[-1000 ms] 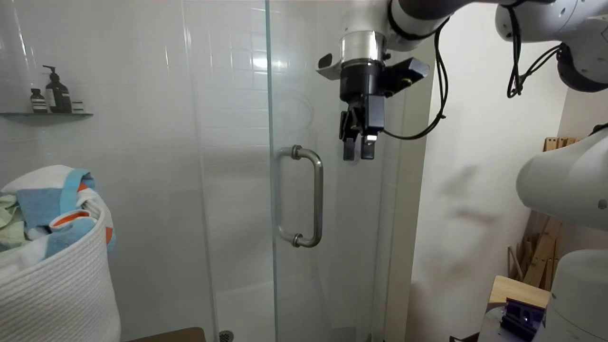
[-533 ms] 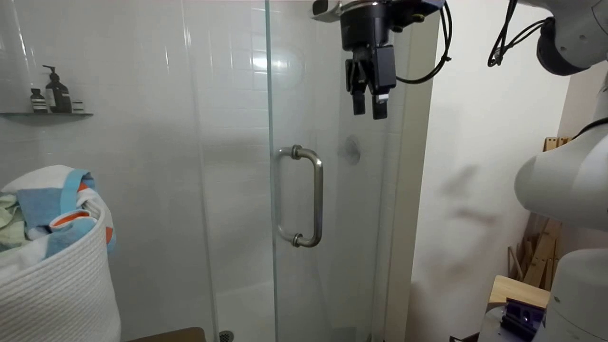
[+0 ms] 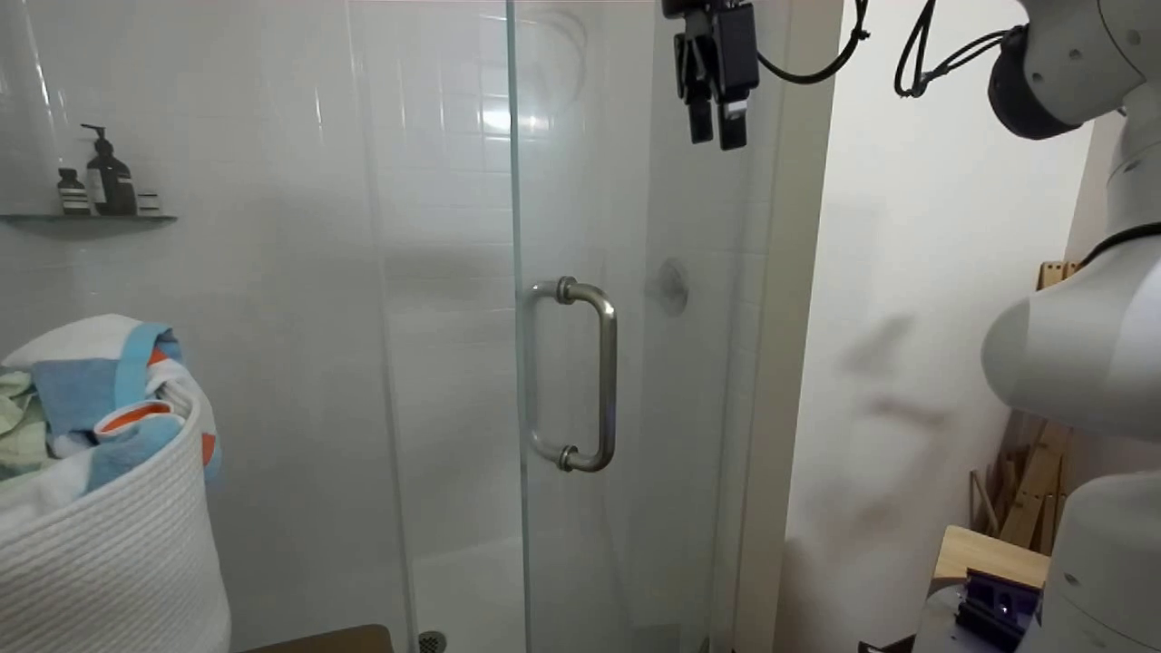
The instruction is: Open the door
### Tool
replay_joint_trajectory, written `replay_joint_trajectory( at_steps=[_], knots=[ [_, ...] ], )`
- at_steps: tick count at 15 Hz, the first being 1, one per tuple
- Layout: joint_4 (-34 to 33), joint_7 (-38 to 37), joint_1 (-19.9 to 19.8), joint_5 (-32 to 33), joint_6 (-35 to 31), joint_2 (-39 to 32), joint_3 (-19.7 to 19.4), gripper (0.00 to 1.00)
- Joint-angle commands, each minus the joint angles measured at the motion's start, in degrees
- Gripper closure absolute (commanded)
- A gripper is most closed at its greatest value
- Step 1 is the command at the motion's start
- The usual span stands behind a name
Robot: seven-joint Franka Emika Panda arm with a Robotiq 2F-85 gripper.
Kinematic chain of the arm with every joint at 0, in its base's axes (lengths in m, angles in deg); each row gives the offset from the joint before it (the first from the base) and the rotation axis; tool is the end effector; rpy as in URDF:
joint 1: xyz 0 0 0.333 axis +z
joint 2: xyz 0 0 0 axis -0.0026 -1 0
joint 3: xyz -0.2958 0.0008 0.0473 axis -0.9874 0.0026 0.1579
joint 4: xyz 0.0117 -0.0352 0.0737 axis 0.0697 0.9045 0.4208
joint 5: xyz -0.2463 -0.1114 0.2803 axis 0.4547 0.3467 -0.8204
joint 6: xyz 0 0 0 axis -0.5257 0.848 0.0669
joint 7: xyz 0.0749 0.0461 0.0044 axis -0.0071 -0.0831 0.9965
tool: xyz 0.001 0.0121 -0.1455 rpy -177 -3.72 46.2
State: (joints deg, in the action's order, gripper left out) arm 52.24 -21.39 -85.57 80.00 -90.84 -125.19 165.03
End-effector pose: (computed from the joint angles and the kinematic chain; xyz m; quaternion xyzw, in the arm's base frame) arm 0.3540 0.1147 0.6161 0.9219 0.3587 -0.0560 0.1353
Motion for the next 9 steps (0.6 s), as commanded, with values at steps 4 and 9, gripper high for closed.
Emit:
replay_joint_trajectory(
  at_steps=[4,9],
  knots=[
    [-3.62,-2.23,6.18,1.82,3.76,-1.98,-2.54,0.0],
    [-3.75,-2.21,6.25,1.81,3.8,-1.97,-2.68,0.0]
  ],
)
